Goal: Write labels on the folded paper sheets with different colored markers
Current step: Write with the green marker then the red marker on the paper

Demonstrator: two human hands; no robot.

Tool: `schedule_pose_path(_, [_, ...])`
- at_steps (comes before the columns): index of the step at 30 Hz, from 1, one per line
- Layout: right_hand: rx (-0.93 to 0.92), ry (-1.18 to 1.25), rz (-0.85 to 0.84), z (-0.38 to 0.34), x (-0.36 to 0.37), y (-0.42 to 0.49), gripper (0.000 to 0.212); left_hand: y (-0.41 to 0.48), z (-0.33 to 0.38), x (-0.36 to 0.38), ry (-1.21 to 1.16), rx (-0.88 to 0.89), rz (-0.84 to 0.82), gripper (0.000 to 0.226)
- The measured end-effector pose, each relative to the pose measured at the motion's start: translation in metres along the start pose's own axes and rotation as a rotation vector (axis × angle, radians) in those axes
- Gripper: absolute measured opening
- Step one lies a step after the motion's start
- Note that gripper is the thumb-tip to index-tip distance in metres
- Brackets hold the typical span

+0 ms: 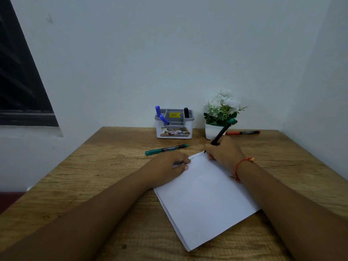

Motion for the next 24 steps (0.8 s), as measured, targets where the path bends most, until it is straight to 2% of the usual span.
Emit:
schedule_pose_path(5, [0.02,0.047,-0.018,0.0021,0.0021,0.0025,0.015,0.0003,0.0001,0.0001,-0.008,0.001,-0.002,0.034])
schedule_pose_path(16, [0.024,0.057,0.001,0.0022,0.0024,0.0032,0.014,0.0016,-0.0021,0.0004,-0.007,0.009,0.006,0.034])
schedule_pose_path(21, [0.107,0.217,0.042,0.0082,-0.0022,0.0038,0.013,0.0021,-0.0034,0.0011,-0.015,0.005,0.008,0.033])
schedule_pose_path(24, [0.031,0.266,0.106,0.0035,-0.0059,0.0018,0.006,0.0023,-0.0031,0.0007,-0.018,0.012,0.008,0.033])
Point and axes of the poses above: each hand's wrist, its own y-axis towards the middle knuckle, its own x-axis out of the palm, z = x × y, the point moved 5 cm from there along y, towards the middle knuckle, and after that the axes turned 6 degrees about -y, right-handed, at the moved point
